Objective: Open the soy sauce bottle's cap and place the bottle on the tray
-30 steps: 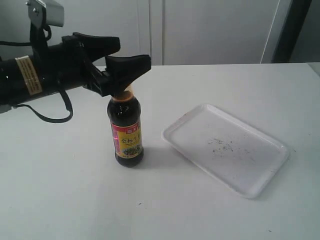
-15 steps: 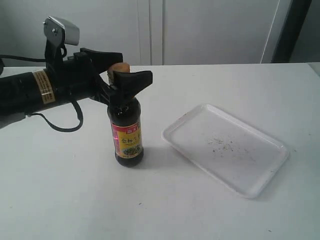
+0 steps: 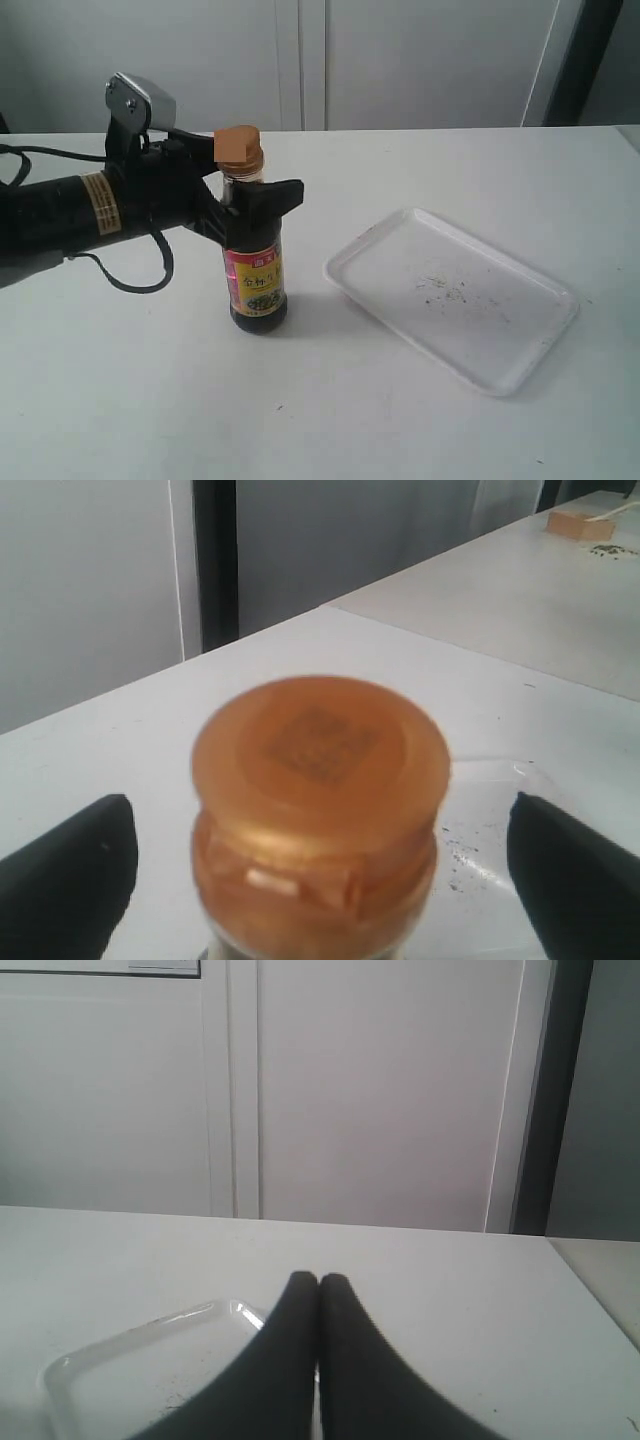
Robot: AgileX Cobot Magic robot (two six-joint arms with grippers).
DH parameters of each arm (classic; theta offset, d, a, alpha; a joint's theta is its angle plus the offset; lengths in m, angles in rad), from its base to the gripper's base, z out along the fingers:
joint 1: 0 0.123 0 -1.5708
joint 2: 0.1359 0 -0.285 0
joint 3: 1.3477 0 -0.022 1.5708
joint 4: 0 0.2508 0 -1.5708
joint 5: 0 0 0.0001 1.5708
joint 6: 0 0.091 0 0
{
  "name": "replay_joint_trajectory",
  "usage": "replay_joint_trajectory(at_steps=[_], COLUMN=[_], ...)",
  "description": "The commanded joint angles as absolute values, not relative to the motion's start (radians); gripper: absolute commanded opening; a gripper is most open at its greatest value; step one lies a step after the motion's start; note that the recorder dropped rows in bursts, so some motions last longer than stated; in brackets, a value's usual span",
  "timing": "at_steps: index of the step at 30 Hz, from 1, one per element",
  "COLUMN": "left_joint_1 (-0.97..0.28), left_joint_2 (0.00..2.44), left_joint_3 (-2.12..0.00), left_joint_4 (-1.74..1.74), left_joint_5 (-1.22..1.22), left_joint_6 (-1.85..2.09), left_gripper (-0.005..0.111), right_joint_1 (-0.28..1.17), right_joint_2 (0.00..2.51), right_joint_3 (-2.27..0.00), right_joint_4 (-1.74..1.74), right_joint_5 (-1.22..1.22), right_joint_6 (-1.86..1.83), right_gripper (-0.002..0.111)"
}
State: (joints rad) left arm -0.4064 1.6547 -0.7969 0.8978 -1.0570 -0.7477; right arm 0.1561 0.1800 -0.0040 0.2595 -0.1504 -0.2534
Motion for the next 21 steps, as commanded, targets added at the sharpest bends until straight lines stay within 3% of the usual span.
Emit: replay_joint_trajectory(at_steps=[1,21], left_joint_1=[-0.408,-0.408], left_joint_2=[1.655,1.825], left_joint_3=[-0.756,-0.729], left_joint_4=[0.847,0.837], left_joint_5=[-1.083,-1.176], left_joint_6=[-0.692,-0.612], left_gripper=[0.101,0.100], right_joint_1=[0.150,0.150], right_joint_2=[0.183,0.183], right_joint_3=[0.000,0.000], right_joint_4=[0.254,0.254], right_joint_5=[-0.151,-0.145], right_joint_6=[-0.264,-0.264], right_gripper=[0.000,0.000])
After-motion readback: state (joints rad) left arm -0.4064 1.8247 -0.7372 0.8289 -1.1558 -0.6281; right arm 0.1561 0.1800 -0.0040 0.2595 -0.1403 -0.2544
